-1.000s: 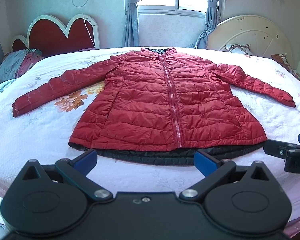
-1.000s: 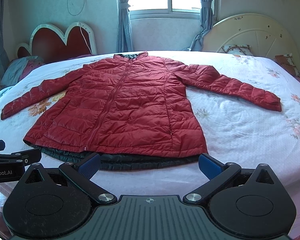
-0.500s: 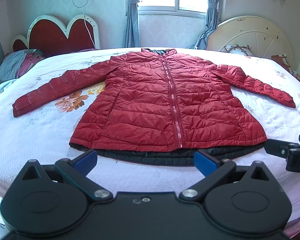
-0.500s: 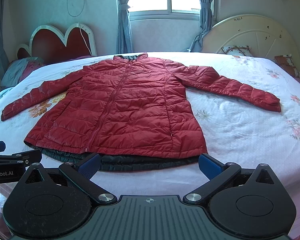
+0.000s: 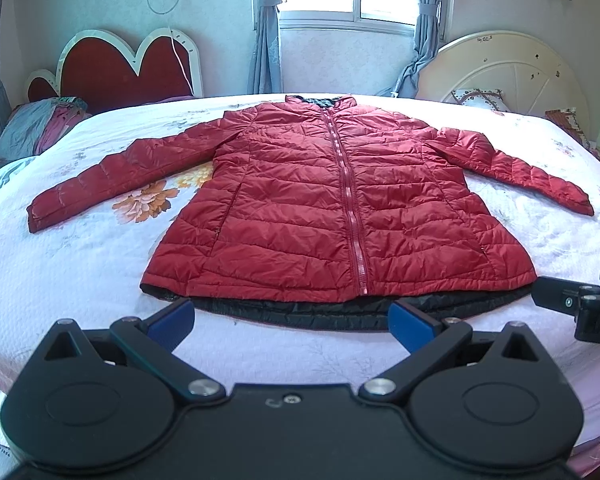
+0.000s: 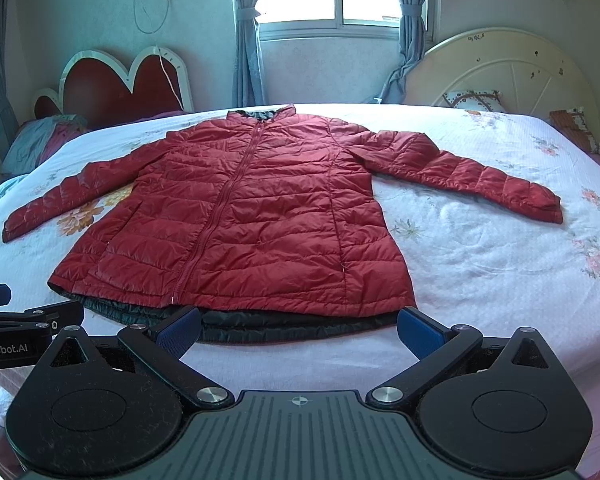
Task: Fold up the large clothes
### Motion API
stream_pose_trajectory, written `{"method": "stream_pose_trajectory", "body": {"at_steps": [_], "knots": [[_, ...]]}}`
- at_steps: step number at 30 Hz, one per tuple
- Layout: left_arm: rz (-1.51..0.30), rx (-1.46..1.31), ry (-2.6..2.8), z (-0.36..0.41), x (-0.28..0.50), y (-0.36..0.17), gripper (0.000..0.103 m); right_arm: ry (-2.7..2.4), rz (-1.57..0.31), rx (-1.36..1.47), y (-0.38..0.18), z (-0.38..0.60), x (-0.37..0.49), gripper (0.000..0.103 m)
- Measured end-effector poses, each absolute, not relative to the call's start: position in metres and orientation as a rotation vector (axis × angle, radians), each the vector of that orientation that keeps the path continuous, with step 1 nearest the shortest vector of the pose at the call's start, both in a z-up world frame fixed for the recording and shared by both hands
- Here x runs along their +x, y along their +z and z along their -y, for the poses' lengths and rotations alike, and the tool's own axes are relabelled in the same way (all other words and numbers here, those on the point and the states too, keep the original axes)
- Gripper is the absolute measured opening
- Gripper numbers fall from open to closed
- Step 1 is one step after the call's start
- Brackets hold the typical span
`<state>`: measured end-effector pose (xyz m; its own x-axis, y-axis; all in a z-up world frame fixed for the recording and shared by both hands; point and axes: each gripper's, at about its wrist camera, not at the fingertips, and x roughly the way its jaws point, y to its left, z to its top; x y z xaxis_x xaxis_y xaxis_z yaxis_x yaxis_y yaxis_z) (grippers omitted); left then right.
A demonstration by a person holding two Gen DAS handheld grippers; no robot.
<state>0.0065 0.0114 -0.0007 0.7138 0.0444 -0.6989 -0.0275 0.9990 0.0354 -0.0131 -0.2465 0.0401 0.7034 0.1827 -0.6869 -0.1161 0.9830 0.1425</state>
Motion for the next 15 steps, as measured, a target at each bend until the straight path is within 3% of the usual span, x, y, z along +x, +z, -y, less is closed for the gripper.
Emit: {"method": "stream_pose_trajectory", "body": {"at_steps": [15], "knots": [[-0.774,0.022,0.046,-0.0123,0.0060,-0.0010,0.103,0.168,-0.771,0.092,0.0408,0.2457,-0.0119,0.103]]}}
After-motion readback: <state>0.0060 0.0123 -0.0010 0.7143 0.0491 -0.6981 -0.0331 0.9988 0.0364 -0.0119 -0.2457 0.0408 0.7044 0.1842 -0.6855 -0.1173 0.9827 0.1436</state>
